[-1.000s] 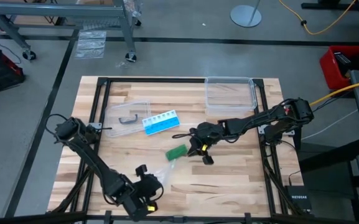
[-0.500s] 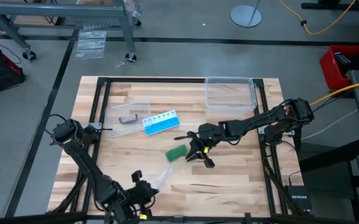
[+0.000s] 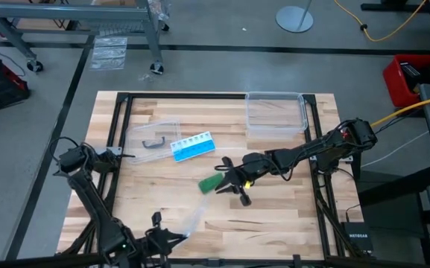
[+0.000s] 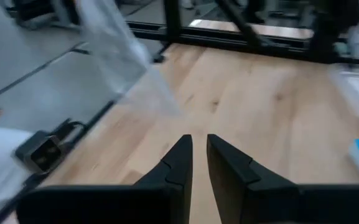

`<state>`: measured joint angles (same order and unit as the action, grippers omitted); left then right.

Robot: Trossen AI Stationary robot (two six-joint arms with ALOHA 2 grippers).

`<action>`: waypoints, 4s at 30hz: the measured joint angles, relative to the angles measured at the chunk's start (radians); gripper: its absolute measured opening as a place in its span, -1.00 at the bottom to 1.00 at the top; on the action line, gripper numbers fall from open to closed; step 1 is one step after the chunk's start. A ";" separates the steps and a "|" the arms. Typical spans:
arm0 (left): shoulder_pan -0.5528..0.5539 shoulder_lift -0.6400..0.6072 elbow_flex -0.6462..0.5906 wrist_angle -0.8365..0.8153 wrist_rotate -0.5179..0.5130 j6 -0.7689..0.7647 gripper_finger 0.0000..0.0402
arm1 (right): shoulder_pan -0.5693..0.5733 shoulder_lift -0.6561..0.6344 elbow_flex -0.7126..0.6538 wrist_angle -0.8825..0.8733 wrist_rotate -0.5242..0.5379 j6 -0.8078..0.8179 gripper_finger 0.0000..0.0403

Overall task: Roll bandage
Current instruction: Open the transparent zip bag

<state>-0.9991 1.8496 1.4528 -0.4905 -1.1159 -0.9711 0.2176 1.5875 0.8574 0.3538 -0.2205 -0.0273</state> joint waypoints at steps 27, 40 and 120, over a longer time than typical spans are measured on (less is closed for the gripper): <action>-0.055 0.000 0.000 0.076 -0.096 0.137 -1.00 | 0.032 0.010 0.000 0.120 -0.111 0.040 0.04; -0.055 0.000 0.000 0.085 -0.102 0.153 -1.00 | 0.050 0.131 0.000 0.290 0.019 -0.006 0.05; 0.308 -0.059 0.000 0.024 -0.336 0.533 -0.37 | 0.029 0.066 0.223 -0.582 0.778 -0.448 -1.00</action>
<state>-0.6907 1.7908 1.4528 -0.4670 -1.4515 -0.4384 0.2462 1.6535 1.0802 -0.2279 0.5572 -0.4755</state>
